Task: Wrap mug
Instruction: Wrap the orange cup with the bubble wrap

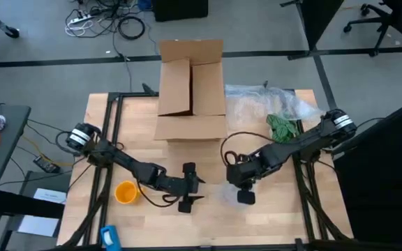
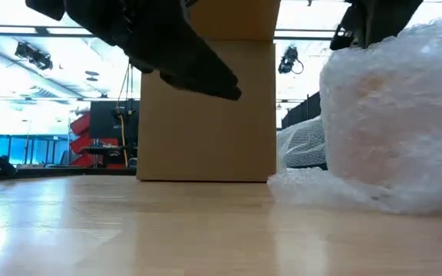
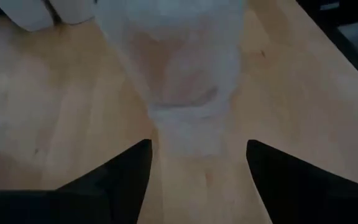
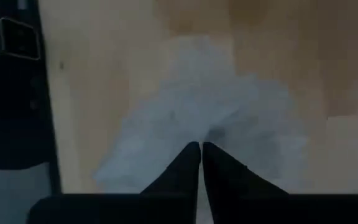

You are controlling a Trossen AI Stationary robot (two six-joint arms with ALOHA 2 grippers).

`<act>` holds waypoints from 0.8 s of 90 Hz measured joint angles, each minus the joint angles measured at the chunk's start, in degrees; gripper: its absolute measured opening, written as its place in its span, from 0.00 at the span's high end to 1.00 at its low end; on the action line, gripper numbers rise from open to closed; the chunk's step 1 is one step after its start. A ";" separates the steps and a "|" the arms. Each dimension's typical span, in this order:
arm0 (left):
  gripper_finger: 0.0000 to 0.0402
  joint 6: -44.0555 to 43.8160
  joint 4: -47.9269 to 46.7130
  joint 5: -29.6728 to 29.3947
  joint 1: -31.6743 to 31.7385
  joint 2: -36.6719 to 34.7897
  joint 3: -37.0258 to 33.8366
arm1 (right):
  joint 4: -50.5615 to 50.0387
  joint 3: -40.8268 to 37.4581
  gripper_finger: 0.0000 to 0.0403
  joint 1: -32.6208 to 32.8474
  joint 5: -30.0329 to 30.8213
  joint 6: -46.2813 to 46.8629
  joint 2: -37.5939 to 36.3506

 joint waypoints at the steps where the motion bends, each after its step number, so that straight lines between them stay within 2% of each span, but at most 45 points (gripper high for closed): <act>1: 0.38 0.07 0.29 0.01 0.00 0.03 0.00 | 0.08 0.00 1.00 0.08 -0.11 0.03 0.10; 17: 0.38 4.30 12.83 0.82 0.14 2.46 0.02 | 0.63 0.06 1.00 1.33 -0.48 -0.01 4.92; 27: 0.38 6.14 21.20 2.06 0.63 5.23 0.02 | 0.33 0.14 1.00 1.35 1.64 -0.55 9.53; 44: 0.38 5.13 26.94 4.82 2.39 8.85 0.07 | -0.57 0.55 1.00 0.54 3.48 -3.71 15.15; 65: 0.38 4.61 31.33 5.86 3.04 10.44 0.07 | -0.42 0.10 1.00 0.40 4.10 -4.08 12.79; 72: 0.38 5.66 33.10 8.13 3.56 10.44 0.62 | -0.49 -0.02 1.00 0.40 5.50 -3.47 11.00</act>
